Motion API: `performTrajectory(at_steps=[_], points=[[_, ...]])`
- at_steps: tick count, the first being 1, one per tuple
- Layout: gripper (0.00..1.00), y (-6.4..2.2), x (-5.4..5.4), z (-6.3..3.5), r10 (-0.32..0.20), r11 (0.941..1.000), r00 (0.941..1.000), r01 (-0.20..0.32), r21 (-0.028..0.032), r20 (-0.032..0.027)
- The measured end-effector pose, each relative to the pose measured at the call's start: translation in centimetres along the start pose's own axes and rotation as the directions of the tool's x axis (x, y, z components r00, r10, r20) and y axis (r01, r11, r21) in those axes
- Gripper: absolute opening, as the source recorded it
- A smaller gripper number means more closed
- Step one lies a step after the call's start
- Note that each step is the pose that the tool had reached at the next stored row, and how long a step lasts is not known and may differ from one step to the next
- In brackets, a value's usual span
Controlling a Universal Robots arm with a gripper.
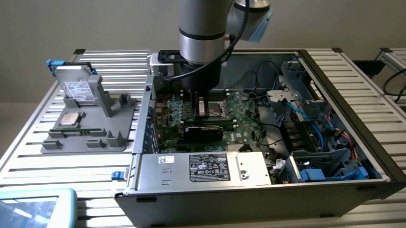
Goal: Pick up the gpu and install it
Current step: 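Press down on the gpu until it lock into place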
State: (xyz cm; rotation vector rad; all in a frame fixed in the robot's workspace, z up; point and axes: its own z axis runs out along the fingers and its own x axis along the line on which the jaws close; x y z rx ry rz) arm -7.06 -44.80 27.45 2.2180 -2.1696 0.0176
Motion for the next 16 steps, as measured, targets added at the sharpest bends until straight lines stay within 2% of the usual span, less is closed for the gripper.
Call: performTrajectory(at_steps=[7, 16], points=[[0.11, 0.41, 0.03, -0.96, 0.002, 1.0, 1.0, -0.002, -0.0012, 0.0002], [0.11, 0.43, 0.03, -1.02, 0.002, 1.0, 1.0, -0.002, -0.0012, 0.0002]])
